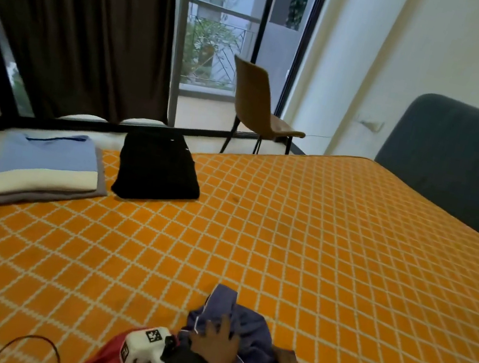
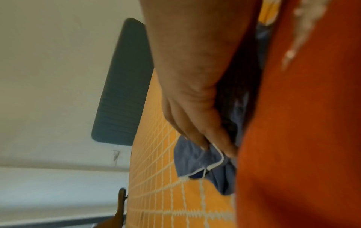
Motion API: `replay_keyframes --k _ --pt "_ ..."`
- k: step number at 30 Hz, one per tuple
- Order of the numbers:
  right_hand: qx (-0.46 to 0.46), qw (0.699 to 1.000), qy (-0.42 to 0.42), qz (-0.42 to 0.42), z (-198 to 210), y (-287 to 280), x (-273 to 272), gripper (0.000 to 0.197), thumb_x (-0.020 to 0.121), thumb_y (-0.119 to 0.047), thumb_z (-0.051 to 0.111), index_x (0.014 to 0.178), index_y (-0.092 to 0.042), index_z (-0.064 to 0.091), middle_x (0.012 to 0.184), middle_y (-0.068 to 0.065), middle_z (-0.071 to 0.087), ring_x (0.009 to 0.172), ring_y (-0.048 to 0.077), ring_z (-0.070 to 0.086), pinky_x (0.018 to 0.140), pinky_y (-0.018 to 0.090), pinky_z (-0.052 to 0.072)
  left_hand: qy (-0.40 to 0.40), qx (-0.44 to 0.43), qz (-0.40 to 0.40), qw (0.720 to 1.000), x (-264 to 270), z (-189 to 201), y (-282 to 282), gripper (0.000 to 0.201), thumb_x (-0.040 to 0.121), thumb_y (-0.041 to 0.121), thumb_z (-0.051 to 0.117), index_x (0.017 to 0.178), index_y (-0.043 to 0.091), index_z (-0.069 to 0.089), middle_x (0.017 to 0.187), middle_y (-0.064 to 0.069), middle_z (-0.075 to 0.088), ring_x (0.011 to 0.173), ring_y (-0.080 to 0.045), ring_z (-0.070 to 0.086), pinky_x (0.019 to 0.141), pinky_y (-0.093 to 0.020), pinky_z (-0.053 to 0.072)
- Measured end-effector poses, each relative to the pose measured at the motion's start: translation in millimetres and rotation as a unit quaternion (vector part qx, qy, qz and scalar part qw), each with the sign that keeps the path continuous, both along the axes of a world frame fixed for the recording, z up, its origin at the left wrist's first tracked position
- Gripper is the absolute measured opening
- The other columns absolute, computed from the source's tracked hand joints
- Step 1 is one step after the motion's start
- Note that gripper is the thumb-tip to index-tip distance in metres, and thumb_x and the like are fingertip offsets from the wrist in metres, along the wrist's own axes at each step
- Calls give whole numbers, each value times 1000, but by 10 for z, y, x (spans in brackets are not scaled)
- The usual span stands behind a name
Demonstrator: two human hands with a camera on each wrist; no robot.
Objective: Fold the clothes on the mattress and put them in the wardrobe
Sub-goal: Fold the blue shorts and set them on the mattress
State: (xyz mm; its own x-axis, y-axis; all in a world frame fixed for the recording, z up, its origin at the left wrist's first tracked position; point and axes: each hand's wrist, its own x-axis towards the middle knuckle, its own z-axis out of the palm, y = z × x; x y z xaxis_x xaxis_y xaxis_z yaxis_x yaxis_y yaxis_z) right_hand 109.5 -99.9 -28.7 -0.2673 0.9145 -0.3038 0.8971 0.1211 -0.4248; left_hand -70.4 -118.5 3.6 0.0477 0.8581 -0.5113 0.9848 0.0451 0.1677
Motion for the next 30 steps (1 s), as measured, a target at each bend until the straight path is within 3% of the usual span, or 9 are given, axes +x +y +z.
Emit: replay_keyframes --k 3,5,8,10,12,16,21,25,30 --pt "41 997 -58 6 -174 -211 -37 68 80 -71 51 141 -52 27 143 -11 33 126 13 46 91 30 41 -8 91 31 995 -142 138 -26 38 103 13 34 142 14 38 144 -15 41 126 -36 46 101 -47 43" --pt "23 999 -43 10 -146 -213 -106 76 81 -64 45 148 -45 16 146 -7 31 130 18 43 95 33 41 -40 160 58 985 -303 304 -61 39 102 14 40 140 18 41 142 -10 45 120 -32 51 94 -39 46" --pt "38 991 124 37 -28 -182 -264 88 65 -72 54 141 -50 16 138 -21 33 124 14 48 91 37 44 -67 193 85 975 -583 536 -214 44 100 11 41 142 17 36 141 -8 42 120 -32 49 89 -40 43" --pt "50 966 237 89 144 -138 -455 86 70 -55 69 139 -57 18 138 -25 40 118 9 54 93 38 49 -95 255 90 958 -759 650 -334 30 93 6 43 120 16 45 127 -9 46 112 -34 48 86 -40 43" --pt "37 961 211 174 398 -79 -731 63 78 -47 59 130 -62 28 130 -14 58 111 16 61 86 38 52 -94 343 83 931 -959 777 -476 20 80 5 48 98 13 46 115 -7 47 102 -34 46 80 -41 42" --pt "122 955 139 233 899 190 -1245 27 82 -37 56 109 -34 54 109 -2 64 98 28 61 70 32 43 -125 397 91 905 -1453 1036 -766 15 68 16 41 83 21 42 85 -3 44 71 -29 39 60 -40 32" --pt "265 911 129 289 1659 399 -1898 16 79 -5 62 95 -8 62 101 12 56 87 33 57 67 27 30 -172 312 107 928 -2066 1662 -1253 51 70 28 49 116 43 31 90 1 60 71 -23 56 62 -33 40" --pt "367 862 145 319 2292 374 -2353 13 87 -4 52 98 -8 57 97 15 56 81 33 55 63 36 36 1 310 56 949 -2378 2107 -1523 104 55 89 58 144 49 20 126 15 59 109 -8 59 84 -30 47" --pt "405 853 153 293 2816 315 -2756 16 87 -4 44 100 -10 49 95 15 57 79 34 54 63 36 32 84 377 107 916 -2761 2531 -1555 54 96 43 51 144 37 30 124 -6 64 108 -29 62 84 -36 47"
